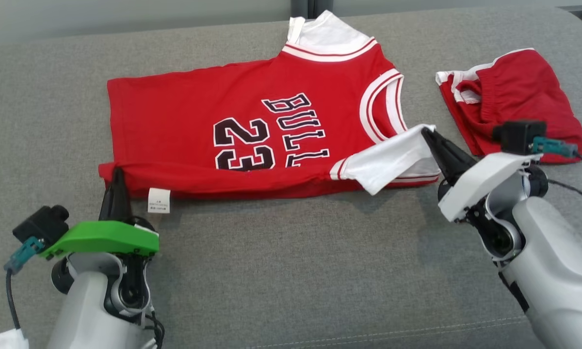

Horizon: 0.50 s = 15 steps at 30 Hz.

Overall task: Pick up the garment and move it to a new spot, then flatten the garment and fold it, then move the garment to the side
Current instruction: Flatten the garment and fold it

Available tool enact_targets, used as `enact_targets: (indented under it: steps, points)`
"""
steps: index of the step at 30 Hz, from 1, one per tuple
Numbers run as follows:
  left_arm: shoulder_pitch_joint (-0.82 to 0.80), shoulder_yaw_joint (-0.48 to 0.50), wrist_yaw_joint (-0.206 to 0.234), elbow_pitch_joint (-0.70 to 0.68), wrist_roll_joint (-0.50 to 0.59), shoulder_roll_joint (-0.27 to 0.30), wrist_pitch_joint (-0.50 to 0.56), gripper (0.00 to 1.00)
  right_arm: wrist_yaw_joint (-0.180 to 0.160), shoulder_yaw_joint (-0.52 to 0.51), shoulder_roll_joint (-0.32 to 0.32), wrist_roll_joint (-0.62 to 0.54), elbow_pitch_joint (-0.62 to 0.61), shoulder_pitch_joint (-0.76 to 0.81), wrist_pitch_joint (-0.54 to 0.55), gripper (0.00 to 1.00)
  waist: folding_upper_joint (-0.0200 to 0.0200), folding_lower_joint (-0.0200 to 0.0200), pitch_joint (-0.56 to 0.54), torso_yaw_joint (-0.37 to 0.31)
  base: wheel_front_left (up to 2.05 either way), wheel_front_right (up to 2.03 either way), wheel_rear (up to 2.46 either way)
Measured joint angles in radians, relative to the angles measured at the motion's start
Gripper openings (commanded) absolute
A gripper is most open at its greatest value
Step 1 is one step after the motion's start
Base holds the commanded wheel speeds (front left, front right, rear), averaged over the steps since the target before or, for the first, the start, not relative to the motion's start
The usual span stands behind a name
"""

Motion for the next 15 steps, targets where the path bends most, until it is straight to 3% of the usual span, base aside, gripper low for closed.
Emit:
enact_targets:
  steps: [4, 10, 11, 12, 13, 14, 15]
  points:
    - [-0.079, -0.015, 0.031, 0.044, 0.018, -0.005, 0.010, 0.00, -0.002, -0.010, -0.005, 0.002, 0.051, -0.091, 0.059, 0.00, 0.0000, 0.0000, 0.038, 0.012, 0.00, 0.00, 0.00]
    - [-0.209, -0.026, 0.064, 0.122, 0.038, -0.014, 0.021, 0.00, -0.033, -0.027, 0.014, 0.000, 0.128, -0.232, 0.091, 0.00, 0.0000, 0.0000, 0.109, 0.034, 0.00, 0.00, 0.00]
    - [-0.220, -0.026, 0.068, 0.135, 0.045, -0.015, 0.021, 0.00, -0.039, -0.026, 0.022, -0.004, 0.139, -0.249, 0.091, 0.21, 0.0000, 0.0000, 0.119, 0.036, 0.00, 0.00, 0.00]
    - [-0.230, -0.026, 0.068, 0.149, 0.048, -0.015, 0.025, 0.16, -0.040, -0.026, 0.028, -0.006, 0.150, -0.263, 0.091, 0.74, 0.0000, 0.0000, 0.129, 0.039, 0.00, 0.00, 0.00]
    - [-0.239, -0.026, 0.068, 0.157, 0.051, -0.015, 0.025, 0.47, -0.041, -0.027, 0.033, -0.009, 0.156, -0.275, 0.087, 1.00, 0.0000, 0.0000, 0.137, 0.041, 0.00, 0.00, 0.00]
    - [-0.247, -0.024, 0.068, 0.159, 0.052, -0.016, 0.024, 1.00, -0.041, -0.029, 0.039, -0.010, 0.162, -0.285, 0.076, 1.00, 0.0000, 0.0000, 0.145, 0.043, 0.00, 0.00, 0.00]
    - [-0.258, -0.023, 0.068, 0.162, 0.051, -0.017, 0.020, 1.00, -0.041, -0.034, 0.046, -0.010, 0.166, -0.293, 0.062, 1.00, 0.0000, 0.0001, 0.152, 0.045, 0.00, 0.00, 0.00]
